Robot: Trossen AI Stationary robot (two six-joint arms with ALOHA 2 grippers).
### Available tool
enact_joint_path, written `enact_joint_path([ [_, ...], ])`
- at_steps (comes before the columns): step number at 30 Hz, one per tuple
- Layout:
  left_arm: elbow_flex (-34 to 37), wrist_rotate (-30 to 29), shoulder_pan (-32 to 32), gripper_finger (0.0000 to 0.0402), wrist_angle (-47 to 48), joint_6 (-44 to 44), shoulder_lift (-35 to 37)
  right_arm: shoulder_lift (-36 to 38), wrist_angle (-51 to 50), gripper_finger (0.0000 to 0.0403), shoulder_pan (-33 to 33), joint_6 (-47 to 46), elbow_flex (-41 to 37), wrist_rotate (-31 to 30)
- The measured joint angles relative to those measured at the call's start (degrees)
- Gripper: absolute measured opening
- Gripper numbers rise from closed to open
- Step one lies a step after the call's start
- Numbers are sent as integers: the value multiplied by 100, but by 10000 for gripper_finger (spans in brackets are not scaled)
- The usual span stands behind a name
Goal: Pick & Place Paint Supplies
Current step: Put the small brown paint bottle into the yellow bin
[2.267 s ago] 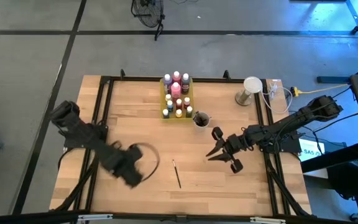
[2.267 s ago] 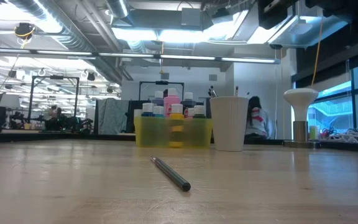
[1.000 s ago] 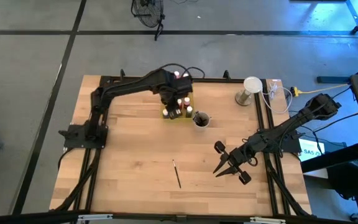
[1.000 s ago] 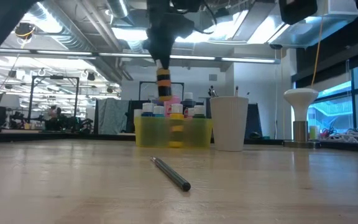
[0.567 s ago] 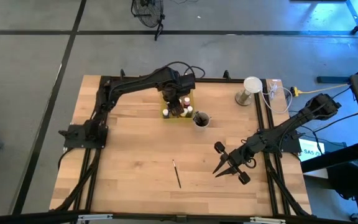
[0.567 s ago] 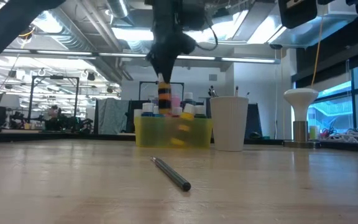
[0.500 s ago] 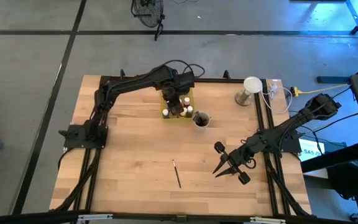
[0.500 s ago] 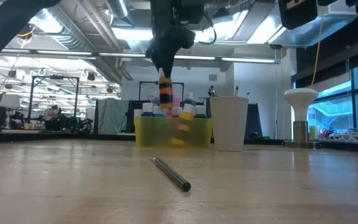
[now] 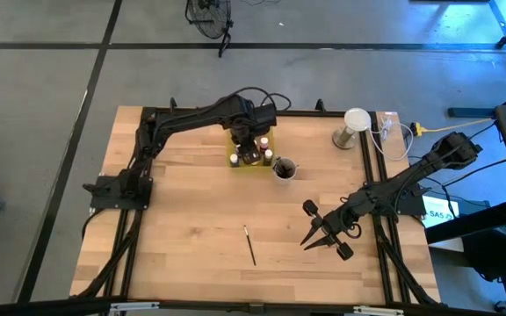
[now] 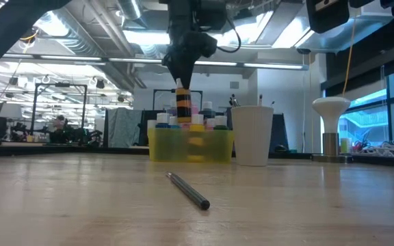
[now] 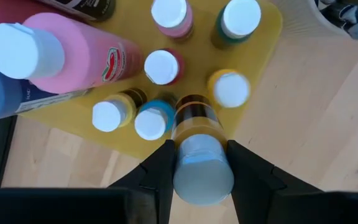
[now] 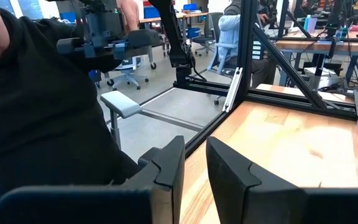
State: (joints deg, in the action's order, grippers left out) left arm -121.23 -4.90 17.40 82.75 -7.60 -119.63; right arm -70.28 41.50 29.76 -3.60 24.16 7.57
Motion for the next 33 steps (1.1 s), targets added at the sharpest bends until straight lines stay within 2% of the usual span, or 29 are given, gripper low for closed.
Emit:
enact_joint_path([
  [26,-2,202,-43,120,-93,178,-804,1,-119,71,0,-24,0,11],
  [33,0,200,-41,145,-272,234,-799,0,-162,71,2,-26,0,11],
])
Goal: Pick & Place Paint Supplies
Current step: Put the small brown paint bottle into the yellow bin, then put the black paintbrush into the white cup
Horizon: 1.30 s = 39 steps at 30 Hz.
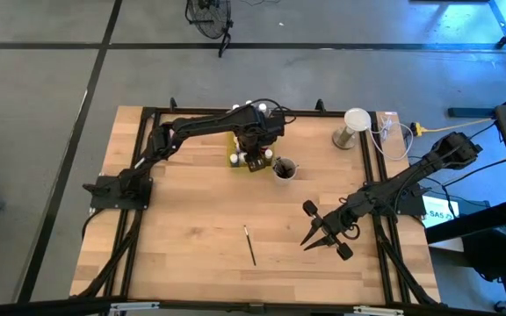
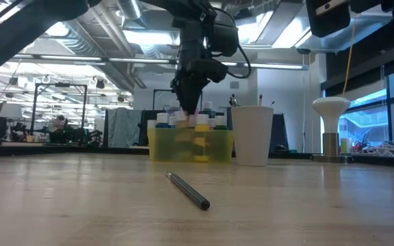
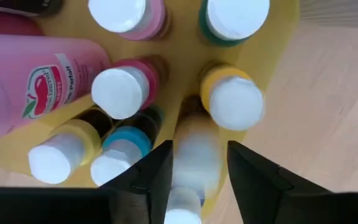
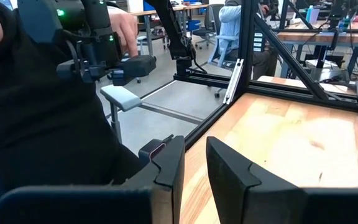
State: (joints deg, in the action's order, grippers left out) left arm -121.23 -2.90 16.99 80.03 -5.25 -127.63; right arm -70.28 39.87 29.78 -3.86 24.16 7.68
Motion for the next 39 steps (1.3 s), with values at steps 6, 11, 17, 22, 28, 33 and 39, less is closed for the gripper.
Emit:
enact_joint_path([
  [6,0,0,0,150,-2,4,2,1,-58,71,0,-127,0,-2],
  [11,-57,-17,-2,151,57,6,30,0,-69,71,0,-131,0,-3],
  [17,-714,-17,-21,152,555,-27,32,0,5,71,0,-131,0,-15],
  [22,-1313,-1,-149,152,908,-284,227,0,71,72,-2,-239,0,-15],
  [28,-1156,-169,-509,152,996,-300,984,1,400,72,-9,-32,41,8],
  [33,-1137,-601,-1044,152,1001,-332,1560,0,47,72,-11,504,508,300],
  [39,-1137,-922,-1829,152,1003,-51,2220,0,-2072,71,-105,691,1695,268],
])
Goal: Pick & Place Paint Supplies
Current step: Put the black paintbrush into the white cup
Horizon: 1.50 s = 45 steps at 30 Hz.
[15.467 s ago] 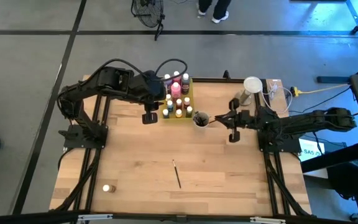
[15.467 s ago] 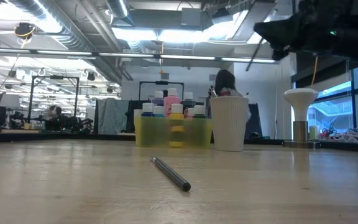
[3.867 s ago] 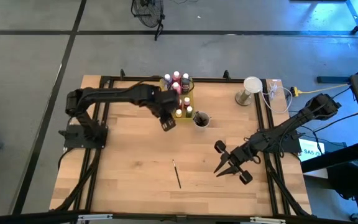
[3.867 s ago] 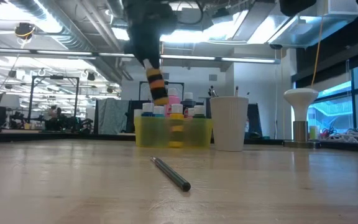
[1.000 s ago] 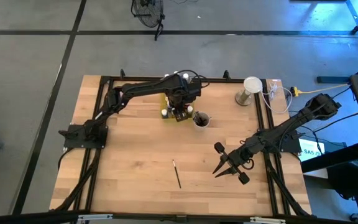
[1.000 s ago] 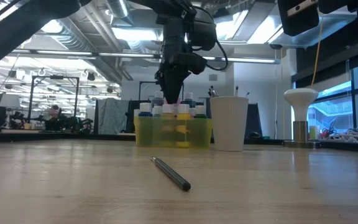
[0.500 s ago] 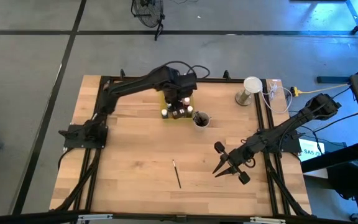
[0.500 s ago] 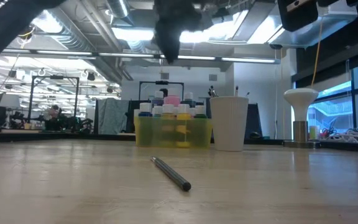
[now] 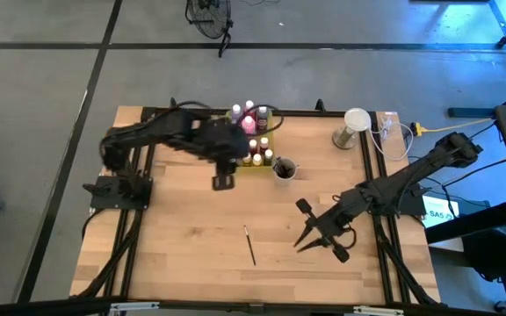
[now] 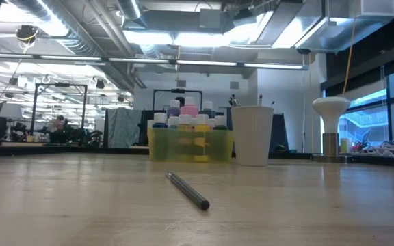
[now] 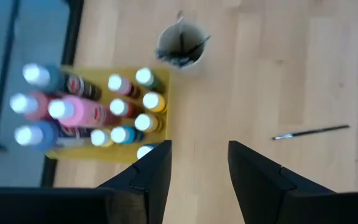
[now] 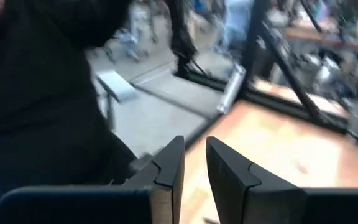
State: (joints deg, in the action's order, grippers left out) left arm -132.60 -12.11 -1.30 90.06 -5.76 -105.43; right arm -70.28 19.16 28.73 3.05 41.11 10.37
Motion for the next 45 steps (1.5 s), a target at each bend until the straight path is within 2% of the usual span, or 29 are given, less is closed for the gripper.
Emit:
enact_joint_path([
  [5,28,-552,-534,152,-13,-44,582,0,-1589,71,-156,-235,1010,-671],
  [9,671,-1330,-833,152,-10,-443,1302,0,-2118,71,-376,-467,1481,-823],
  [13,2184,-1656,-1145,152,-9,-1465,2351,-64,-2202,71,-558,-714,1842,-820],
  [16,3560,-1765,-1509,152,-62,-2217,3223,-256,-2481,71,-683,-631,2114,-560],
  [19,4907,-1826,-1850,152,-679,-2696,4074,-573,-2873,71,-849,-581,2543,-423],
  [25,6927,-1774,-2290,152,-2942,-2604,5499,-1542,-3778,71,-1283,-1425,3612,-434],
  [30,8122,-1804,-2626,152,-4435,-2035,6211,-2263,-4716,71,-1549,-1438,4561,-430],
  [32,8594,-1998,-2791,152,-5135,-1816,6459,-2532,-5150,71,-1629,-1455,4917,-430],
  [35,9265,-2071,-3033,152,-5981,-1458,6805,-2856,-5506,71,-1690,-1461,5249,-434],
  [45,10581,-1944,-3446,152,-6518,-1301,7974,-3224,-5457,71,-1685,-2099,5391,-424],
])
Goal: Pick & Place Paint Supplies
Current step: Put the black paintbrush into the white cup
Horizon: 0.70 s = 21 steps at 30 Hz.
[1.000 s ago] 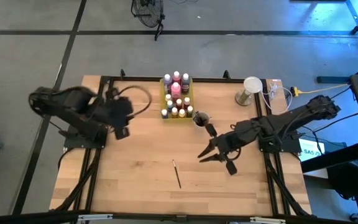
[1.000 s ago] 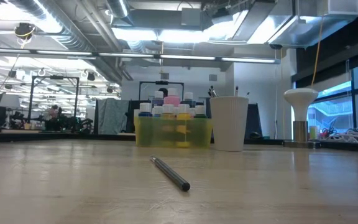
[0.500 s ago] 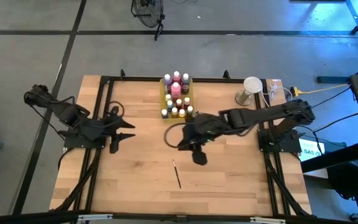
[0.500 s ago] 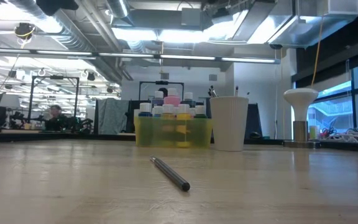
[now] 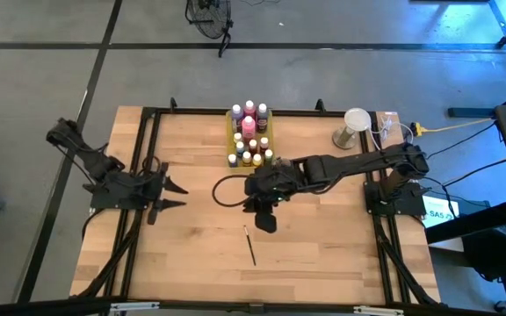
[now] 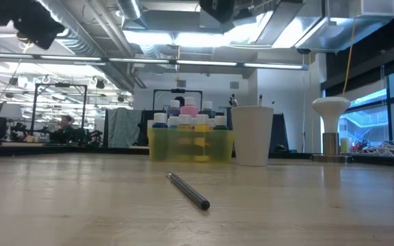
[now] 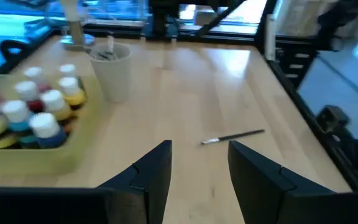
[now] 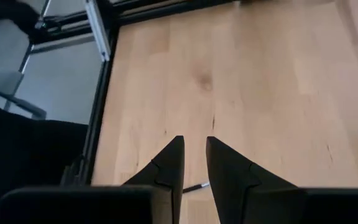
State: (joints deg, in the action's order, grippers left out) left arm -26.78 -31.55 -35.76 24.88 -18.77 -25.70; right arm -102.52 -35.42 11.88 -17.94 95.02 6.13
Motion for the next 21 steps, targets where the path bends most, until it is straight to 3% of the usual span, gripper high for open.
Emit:
enact_joint_path([
  [6,903,1060,-27,144,-1072,405,630,-113,-10,71,34,-559,2,-513],
  [14,1942,2066,-27,116,-2557,889,916,-865,75,71,-4,-2373,2,-551],
  [21,2630,3012,-27,97,-3495,898,912,-1399,570,71,-19,-2933,-2,-570],
])
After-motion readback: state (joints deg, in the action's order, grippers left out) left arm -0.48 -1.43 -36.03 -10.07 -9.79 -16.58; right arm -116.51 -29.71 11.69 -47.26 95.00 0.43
